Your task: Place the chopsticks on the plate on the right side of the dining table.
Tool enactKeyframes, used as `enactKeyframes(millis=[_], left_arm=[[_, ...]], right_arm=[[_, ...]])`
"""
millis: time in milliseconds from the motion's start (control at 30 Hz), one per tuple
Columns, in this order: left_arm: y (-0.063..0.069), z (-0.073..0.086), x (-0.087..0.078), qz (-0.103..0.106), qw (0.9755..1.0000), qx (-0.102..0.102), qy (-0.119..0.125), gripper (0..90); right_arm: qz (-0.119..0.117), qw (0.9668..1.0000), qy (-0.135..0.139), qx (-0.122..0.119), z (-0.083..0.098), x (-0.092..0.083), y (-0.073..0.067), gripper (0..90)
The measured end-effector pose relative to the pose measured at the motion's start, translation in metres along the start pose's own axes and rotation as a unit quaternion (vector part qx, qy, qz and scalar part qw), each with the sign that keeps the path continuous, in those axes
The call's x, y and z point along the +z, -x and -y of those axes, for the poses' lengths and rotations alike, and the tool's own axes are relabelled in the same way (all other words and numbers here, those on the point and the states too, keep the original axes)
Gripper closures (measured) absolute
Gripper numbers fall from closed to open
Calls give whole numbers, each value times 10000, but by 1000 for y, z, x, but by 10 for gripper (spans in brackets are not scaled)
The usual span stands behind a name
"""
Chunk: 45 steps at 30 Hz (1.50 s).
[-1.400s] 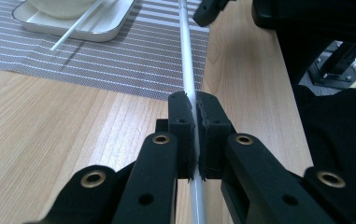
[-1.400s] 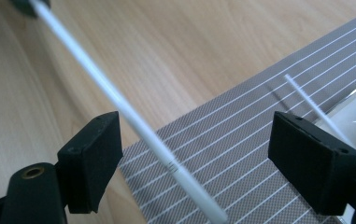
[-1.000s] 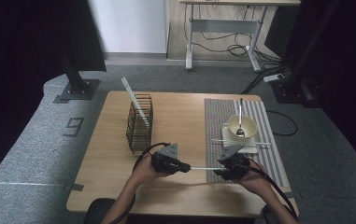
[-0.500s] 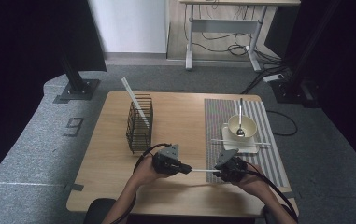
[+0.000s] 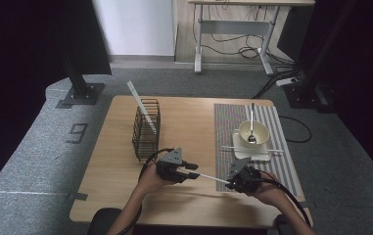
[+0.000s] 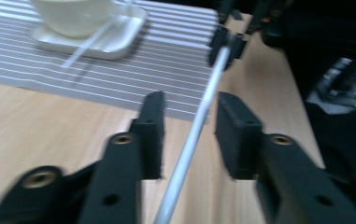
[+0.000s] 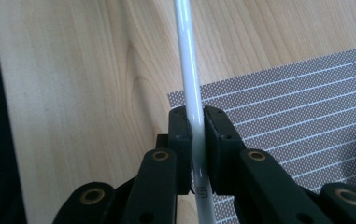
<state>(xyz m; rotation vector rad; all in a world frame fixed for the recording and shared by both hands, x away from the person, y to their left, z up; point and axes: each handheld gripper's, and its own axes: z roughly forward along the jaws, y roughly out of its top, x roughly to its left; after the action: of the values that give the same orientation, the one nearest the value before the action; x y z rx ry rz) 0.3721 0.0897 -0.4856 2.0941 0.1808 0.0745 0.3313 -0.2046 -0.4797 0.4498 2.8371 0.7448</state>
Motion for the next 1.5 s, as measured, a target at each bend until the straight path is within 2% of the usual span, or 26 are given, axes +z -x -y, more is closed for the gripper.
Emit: enactKeyframes(millis=[33,100,167,233,300,433,667,767,967,1133,1333,1500], left_arm=[[0,0,-1,-89,10000,-2,13,515],[1,2,-2,-175,9998,-76,37,485],[2,3,-3,-321,9994,-102,91,397],[2,5,-6,-412,9990,-132,148,357],[1,7,-10,-460,9982,-267,287,312],[0,11,-17,-381,9968,-527,467,266],[8,11,-15,-378,9966,-655,329,149],[12,12,-12,-431,9966,-658,229,139],[23,19,2,-507,9962,-699,-112,56],[30,29,11,-624,9939,-799,-435,1],[32,42,20,-611,9909,-925,-769,0],[33,49,29,-603,9881,-917,-1073,0]], right_arm=[[-11,10000,-8,-14,1,-1,0,828],[-23,10000,42,18,2,-3,0,829],[11,10000,32,44,3,-5,0,830],[32,10000,30,78,5,-7,1,830],[93,9999,-1,110,8,-8,2,831],[233,9995,-73,205,16,-13,6,830],[491,9976,-82,473,30,-21,17,830],[544,9971,-65,523,32,-24,21,830],[669,9957,-58,641,35,-27,30,830],[766,9942,-60,752,37,-29,36,830],[879,9922,-67,879,41,-32,45,830],[952,9908,-82,954,45,-33,51,829]])
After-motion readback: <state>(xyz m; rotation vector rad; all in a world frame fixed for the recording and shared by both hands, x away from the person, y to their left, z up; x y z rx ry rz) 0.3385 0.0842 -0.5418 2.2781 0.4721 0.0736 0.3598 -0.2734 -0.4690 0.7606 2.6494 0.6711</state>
